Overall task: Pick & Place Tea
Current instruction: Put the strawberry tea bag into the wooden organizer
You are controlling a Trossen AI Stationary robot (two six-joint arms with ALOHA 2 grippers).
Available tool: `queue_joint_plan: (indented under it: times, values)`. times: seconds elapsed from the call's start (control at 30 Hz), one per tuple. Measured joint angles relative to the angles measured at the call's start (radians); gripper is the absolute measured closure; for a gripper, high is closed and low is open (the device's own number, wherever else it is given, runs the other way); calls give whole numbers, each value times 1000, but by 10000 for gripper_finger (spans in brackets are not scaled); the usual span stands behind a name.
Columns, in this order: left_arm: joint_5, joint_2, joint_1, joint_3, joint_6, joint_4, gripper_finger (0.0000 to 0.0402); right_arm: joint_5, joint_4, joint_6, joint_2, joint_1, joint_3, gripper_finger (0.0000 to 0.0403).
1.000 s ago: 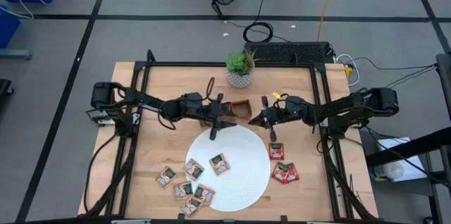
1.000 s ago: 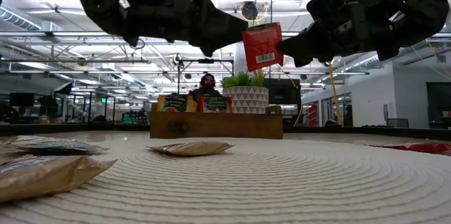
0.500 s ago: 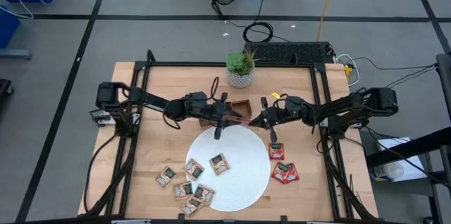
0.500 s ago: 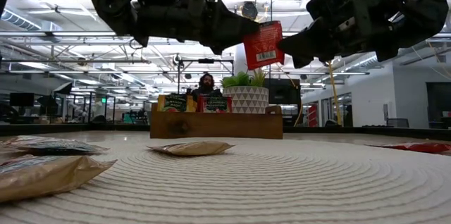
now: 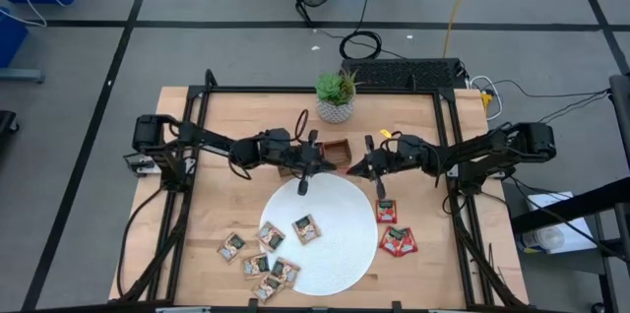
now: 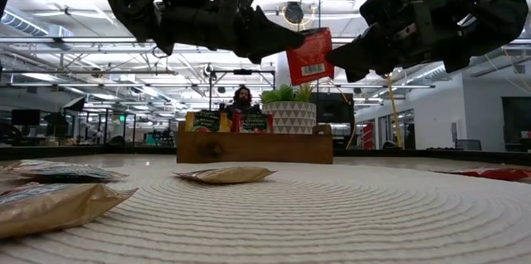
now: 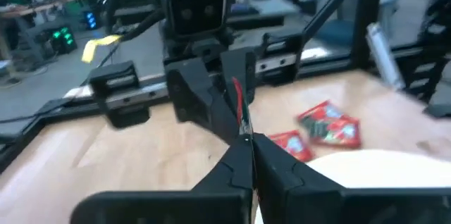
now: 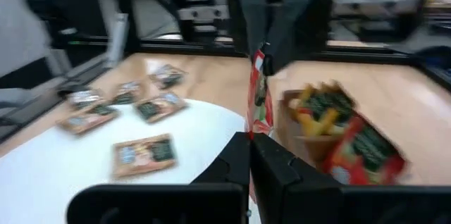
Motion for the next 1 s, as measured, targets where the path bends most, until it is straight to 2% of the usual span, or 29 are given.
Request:
queue_joint_plan:
  times: [0.13,0.23,0.3,0.5,0.77,1.0]
  values:
    - [-125,-79,-1,-3,76,-160,398,71,-42,10,-1,-1,1,403]
    - [-237,-143,0,-2,108,-282,399,74,-69,16,1,0,-1,403]
    - [-272,-177,3,-16,106,-357,399,74,-69,15,-1,0,-1,403]
    - [-278,-163,14,-78,33,-298,400,110,-63,-11,0,0,0,403]
    - [-372,-151,16,-182,-14,-154,401,150,-55,-22,0,0,0,403]
    - [-371,-151,32,-241,-52,-106,401,150,-55,-22,0,0,0,403]
